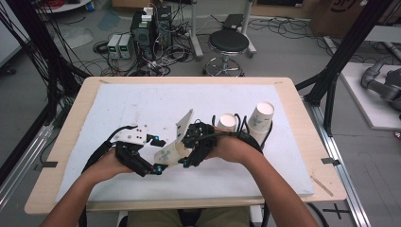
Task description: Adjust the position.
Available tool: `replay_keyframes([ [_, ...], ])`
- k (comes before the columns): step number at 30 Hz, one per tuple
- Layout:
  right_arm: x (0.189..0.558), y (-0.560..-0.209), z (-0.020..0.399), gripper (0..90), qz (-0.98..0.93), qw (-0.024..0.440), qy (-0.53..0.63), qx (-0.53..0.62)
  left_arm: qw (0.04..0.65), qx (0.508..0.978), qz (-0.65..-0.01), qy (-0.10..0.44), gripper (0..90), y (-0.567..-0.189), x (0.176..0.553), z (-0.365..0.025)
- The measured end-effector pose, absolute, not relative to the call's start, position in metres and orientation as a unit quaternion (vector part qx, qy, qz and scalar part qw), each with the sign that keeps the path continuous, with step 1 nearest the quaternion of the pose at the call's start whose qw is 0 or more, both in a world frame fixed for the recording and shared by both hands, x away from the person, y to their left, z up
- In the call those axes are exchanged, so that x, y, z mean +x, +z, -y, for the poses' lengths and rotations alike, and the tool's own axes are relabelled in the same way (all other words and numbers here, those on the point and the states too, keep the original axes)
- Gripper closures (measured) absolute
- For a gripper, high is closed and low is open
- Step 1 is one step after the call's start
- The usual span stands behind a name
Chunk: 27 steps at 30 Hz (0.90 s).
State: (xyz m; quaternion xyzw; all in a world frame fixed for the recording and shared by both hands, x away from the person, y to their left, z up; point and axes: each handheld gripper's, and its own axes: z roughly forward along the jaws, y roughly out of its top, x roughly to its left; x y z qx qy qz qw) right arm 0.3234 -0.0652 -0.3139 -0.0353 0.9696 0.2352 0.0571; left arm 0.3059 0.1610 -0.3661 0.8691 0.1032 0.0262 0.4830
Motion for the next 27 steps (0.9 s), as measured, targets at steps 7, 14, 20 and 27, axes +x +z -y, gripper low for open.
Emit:
replay_keyframes([
  [7, 0.321, -0.309, 0.053, 35.3, -0.976, 0.062, 0.202, -0.055, 0.471, 0.876, -0.099, 0.02, 20.8, -0.369, 0.306, -0.157],
  [14, 0.32, -0.304, 0.042, 35.2, -0.98, 0.069, 0.173, -0.07, 0.461, 0.882, -0.093, 0.015, 22.8, -0.371, 0.307, -0.155],
  [20, 0.319, -0.301, 0.035, 35.2, -0.983, 0.072, 0.153, -0.078, 0.461, 0.882, -0.096, 0.012, 24.4, -0.372, 0.307, -0.154],
  [27, 0.319, -0.302, 0.032, 35.2, -0.984, 0.073, 0.139, -0.083, 0.455, 0.886, -0.095, 0.01, 27.8, -0.374, 0.308, -0.152],
])
